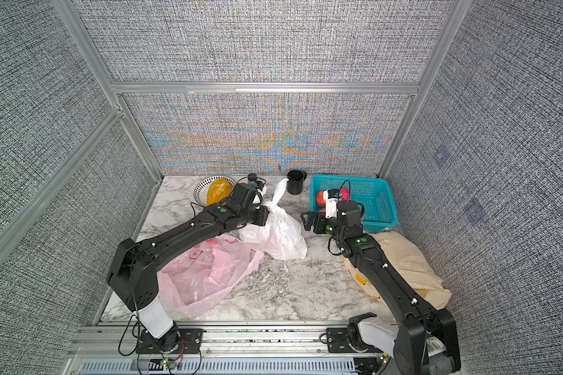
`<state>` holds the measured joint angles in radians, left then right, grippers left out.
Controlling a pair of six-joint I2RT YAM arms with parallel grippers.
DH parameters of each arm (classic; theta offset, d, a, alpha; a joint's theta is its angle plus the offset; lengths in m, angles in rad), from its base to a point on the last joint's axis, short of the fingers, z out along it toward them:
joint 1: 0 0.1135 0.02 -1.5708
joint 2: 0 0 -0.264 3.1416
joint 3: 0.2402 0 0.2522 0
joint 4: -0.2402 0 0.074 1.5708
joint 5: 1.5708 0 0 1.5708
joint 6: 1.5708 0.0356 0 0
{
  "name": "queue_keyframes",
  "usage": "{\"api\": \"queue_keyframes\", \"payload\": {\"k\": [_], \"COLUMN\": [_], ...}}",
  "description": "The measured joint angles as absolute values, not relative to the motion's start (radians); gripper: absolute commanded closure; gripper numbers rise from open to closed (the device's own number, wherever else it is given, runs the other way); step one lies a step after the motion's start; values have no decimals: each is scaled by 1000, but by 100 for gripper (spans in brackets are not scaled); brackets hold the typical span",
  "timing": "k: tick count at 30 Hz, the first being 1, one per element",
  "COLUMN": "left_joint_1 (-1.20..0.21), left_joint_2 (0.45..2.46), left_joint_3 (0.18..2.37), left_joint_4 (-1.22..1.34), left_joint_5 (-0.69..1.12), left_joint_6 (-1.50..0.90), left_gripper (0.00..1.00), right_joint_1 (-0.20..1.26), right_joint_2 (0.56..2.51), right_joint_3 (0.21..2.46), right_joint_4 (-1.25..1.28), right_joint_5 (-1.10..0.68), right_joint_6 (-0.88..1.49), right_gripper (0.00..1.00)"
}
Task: Untie the knot of a plastic bag & take out the apple
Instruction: Place the plastic bag at the center of the board, then move the plastic bag to the center of the board.
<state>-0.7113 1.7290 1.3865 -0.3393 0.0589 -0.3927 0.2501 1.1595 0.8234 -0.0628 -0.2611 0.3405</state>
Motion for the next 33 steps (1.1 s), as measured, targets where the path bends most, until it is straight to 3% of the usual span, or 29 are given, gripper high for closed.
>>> {"api": "queue_keyframes", "payload": {"k": [5,6,10,17,22,24,27,33], "left_joint_1": [-711,-712,-712,-743,-794,-812,-837,-857], "left_joint_2": [1673,1657,1586,1450,1332,1290,1243,1258], "left_joint_3": [1364,1362,1348,1310,1257,1232,1182,1021], "left_joint_4": [-348,-353,-388,-486,-609,-654,-708,-760], "left_joint_5": [52,51,34,25,15,4,15,93], "left_joint_6": [-410,-412,-426,-457,-521,-559,-622,-767], "left_gripper": [21,4,0,9,42,51,56,57], "right_joint_1": [250,250,250,250,252,253,254,254], "right_joint_2": [1172,1173,1178,1186,1203,1208,1215,1215], "right_joint_3": [823,823,823,822,816,815,815,810], "right_joint_4": [-55,-56,-46,-39,-17,-8,4,18], "right_joint_5": [-271,-271,-279,-293,-300,-307,-319,-321], "right_joint_6": [340,340,340,337,336,336,336,329], "right_gripper": [3,3,2,2,2,2,2,2]}}
